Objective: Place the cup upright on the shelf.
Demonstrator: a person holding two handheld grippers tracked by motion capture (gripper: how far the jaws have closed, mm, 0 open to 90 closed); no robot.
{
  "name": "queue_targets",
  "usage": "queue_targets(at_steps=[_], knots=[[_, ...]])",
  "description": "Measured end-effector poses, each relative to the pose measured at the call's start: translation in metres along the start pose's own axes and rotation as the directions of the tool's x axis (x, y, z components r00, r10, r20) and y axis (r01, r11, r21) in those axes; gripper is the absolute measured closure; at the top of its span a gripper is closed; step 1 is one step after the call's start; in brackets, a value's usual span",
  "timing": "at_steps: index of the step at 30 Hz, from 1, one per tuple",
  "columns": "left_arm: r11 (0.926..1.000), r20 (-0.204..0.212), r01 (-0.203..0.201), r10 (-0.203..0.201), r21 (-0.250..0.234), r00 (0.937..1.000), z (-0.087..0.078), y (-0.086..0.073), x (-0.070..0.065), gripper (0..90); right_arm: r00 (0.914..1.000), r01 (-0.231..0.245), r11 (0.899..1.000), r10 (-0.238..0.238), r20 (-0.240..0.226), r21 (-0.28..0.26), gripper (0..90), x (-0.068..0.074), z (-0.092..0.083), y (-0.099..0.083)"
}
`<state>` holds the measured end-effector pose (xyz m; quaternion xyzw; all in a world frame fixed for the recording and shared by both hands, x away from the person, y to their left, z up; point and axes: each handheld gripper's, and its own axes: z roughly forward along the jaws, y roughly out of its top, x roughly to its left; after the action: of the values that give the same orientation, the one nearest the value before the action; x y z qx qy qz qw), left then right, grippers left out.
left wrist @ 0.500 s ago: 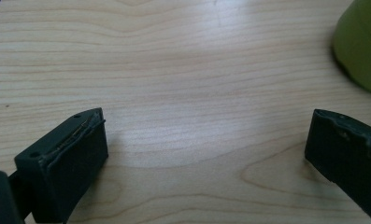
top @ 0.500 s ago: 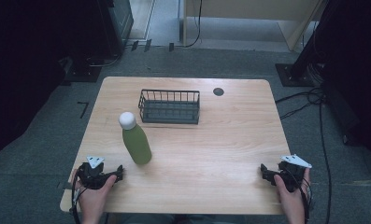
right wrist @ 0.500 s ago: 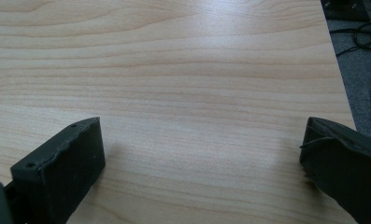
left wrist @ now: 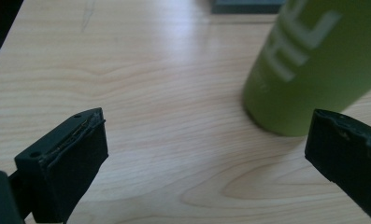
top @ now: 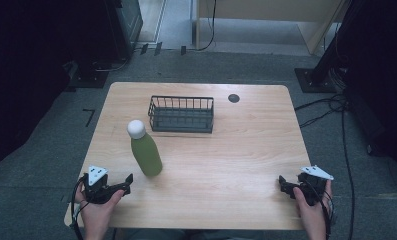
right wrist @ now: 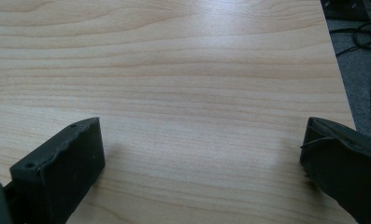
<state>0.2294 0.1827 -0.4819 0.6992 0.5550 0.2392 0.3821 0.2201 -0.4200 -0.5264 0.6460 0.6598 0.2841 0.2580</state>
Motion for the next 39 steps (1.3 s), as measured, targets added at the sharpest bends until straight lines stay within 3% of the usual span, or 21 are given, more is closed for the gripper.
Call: queue_targets(at_steps=[5, 12, 21, 27, 36, 39], knots=[[0.9995, 0.051, -0.012, 0.013, -0.028, 0.9986, -0.008, 0.005, -0.01, 0.0, 1.0, 0.0, 1.0, 0.0, 0.0, 0.0, 0.0, 0.0, 0.0, 0.0], [0.9987, 0.139, -0.001, 0.008, -0.05, 0.9903, -0.005, 0.011, -0.027, 0.0, 1.0, 0.002, 1.0, -0.002, -0.001, -0.001, 0.0, 0.0, 0.0, 0.0], [0.9963, 0.174, -0.008, 0.023, -0.086, 0.9844, -0.003, 0.028, -0.042, 0.0, 0.9989, 0.033, 0.999, -0.033, -0.032, 0.0, 0.0, 0.002, 0.001, 0.001], [0.9949, 0.171, -0.045, 0.06, -0.091, 0.9834, 0.001, 0.046, -0.054, 1.3, 0.9989, 0.033, 0.999, -0.033, -0.032, 0.0, 0.0, 0.002, 0.001, 0.001], [0.9955, 0.169, -0.028, 0.044, -0.091, 0.9846, 0.012, 0.057, -0.061, 12.1, 0.9989, 0.033, 0.999, -0.033, -0.032, 0.0, 0.0, 0.002, 0.001, 0.001], [0.9952, 0.152, -0.017, 0.031, -0.096, 0.9879, 0.016, 0.059, -0.061, 15.9, 0.9989, 0.033, 0.999, -0.033, -0.032, 0.0, 0.0, 0.002, 0.001, 0.001]])
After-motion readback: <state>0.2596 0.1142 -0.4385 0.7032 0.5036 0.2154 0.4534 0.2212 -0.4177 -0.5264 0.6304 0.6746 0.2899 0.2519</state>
